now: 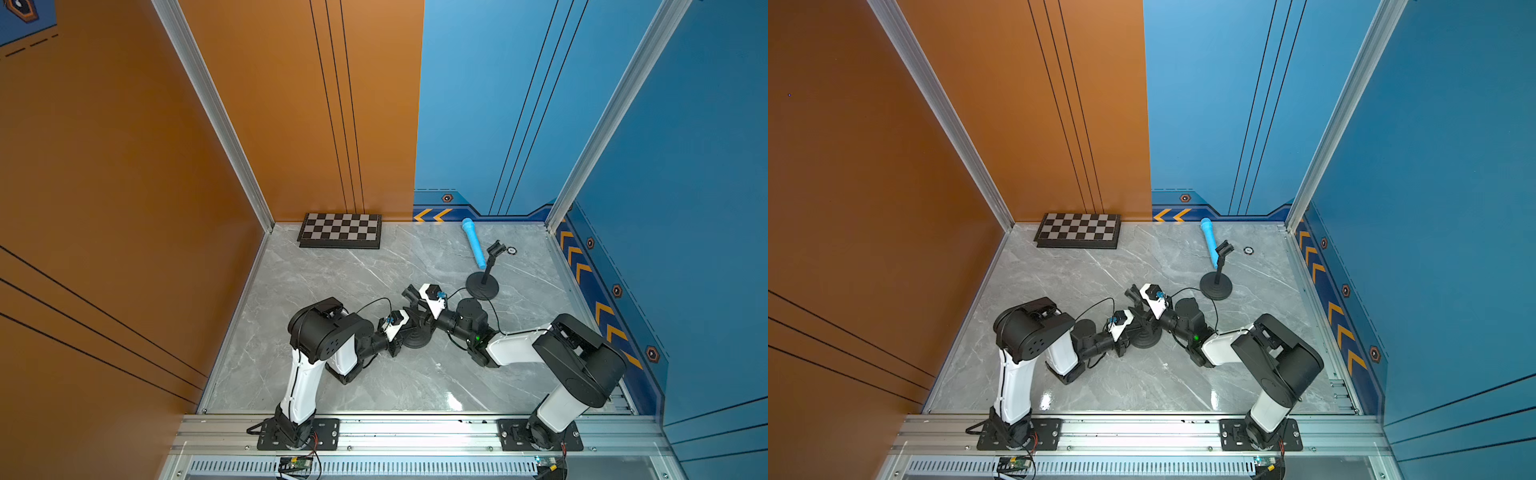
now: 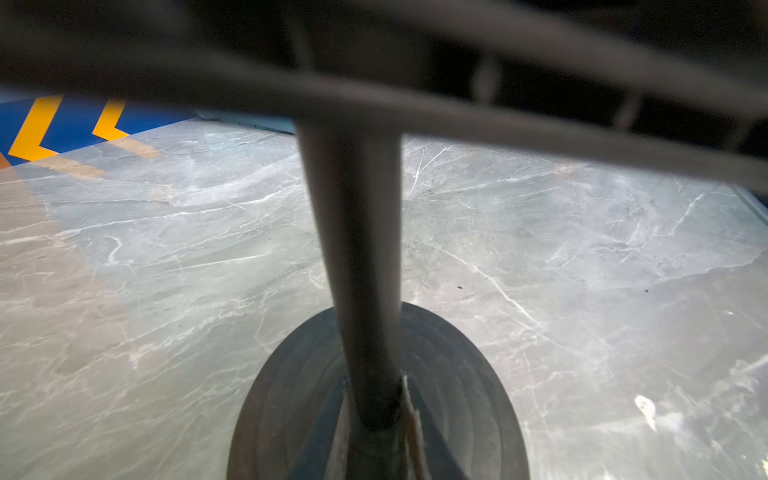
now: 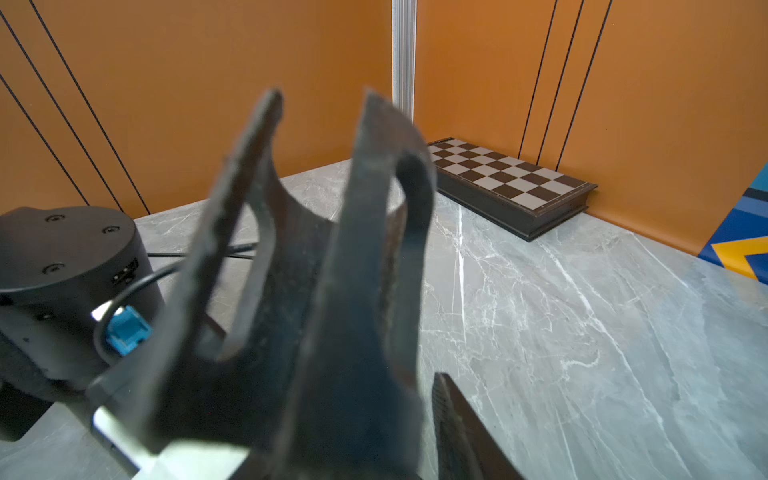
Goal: Assemble a microphone stand
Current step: Screw the microphone stand pole into the microphone stand base.
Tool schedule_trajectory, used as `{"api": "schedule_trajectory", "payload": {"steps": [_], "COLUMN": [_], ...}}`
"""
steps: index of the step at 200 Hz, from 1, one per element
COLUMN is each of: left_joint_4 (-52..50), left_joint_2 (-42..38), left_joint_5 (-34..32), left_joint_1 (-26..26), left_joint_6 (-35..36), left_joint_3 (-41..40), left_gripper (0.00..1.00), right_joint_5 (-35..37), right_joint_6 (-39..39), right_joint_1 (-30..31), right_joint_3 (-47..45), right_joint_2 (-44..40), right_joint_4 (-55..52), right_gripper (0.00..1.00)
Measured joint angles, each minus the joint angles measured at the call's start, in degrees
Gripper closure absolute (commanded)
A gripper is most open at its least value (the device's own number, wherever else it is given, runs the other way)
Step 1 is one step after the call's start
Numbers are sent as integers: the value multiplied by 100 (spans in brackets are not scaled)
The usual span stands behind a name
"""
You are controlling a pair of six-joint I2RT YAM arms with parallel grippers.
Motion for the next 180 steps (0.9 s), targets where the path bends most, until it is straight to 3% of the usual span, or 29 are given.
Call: {"api": "schedule_trajectory", "payload": {"steps": [12,45,80,144,156,180], "left_joint_4": [-2,-2,0,13,13,11], "left_joint_2": [0,0,-2,-11,-11,-11], "left_joint_5": [-2,-22,-46,-46,-46,-48], "left_joint_1": [0,0,0,7,7,7], "left_joint_6": [0,0,0,0,0,-2], "left_joint_3": [-2,-2,-7,-33,-35,-33], "left_gripper": [76,76,77,76,76,77], "right_joint_5": [-2,-4,721,4638,5049,5298], "right_joint_6": [-2,-4,-26,-111,-74,105], "right_joint_1": [0,42,337,1759,1860,1897], "right_joint_3": [57,103,81,70,140,210], "right_joint_2": [-4,-42,-48,291,352,350], "right_joint_4": [-2,-31,-2,579,573,433], "right_gripper": [59,87,100,100,100,82]}}
